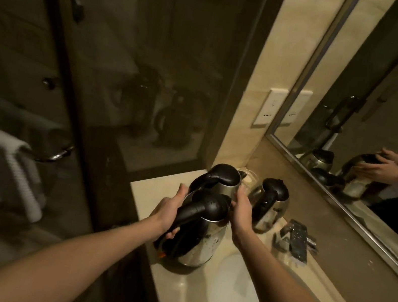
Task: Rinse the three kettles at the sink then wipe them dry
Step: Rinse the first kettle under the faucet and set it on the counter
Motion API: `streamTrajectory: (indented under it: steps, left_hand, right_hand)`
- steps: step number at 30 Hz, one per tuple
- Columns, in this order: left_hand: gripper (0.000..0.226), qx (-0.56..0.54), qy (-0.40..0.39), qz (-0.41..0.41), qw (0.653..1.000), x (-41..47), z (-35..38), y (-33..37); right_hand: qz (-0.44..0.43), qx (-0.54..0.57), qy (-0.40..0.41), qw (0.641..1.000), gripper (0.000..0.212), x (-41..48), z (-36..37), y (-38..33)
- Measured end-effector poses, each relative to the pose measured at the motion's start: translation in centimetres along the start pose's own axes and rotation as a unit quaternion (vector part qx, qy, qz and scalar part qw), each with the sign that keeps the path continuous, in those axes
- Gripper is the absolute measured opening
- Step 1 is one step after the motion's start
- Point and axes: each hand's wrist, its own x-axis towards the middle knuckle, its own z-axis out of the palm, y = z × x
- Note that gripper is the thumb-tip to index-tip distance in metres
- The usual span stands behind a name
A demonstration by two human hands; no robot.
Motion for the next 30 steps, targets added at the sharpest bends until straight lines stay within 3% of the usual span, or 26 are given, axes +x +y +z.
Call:
streamTrajectory:
  steps: [5,11,17,24,30]
  left_hand:
    - [0.082,-0.029,0.031,-0.006,0.999,0.4,-4.0,-0.3]
    - [0.078,-0.056,0.06,-0.005,0.997,1.9,-8.0,0.1]
    - [0.076,-0.052,0.074,0.009,0.996,4.5,-11.1,0.7]
    - [0.086,-0.039,0.044,-0.006,0.998,9.0,-13.6,1.8]
    - [0.088,-0.031,0.035,-0.005,0.999,12.7,-14.4,2.1]
  right_hand:
    - [0.005,0.012,-0.023,1.0,0.093,0.3,5.3,-1.7]
    - [0.009,0.007,-0.017,1.0,0.119,2.7,9.9,-2.0]
    - [0.024,-0.009,-0.021,0.999,0.128,8.1,12.9,-0.2]
    - [0.058,-0.013,0.018,0.998,0.127,11.9,14.5,0.2]
    - [0.025,-0.027,0.061,0.997,0.121,10.0,16.6,-4.0]
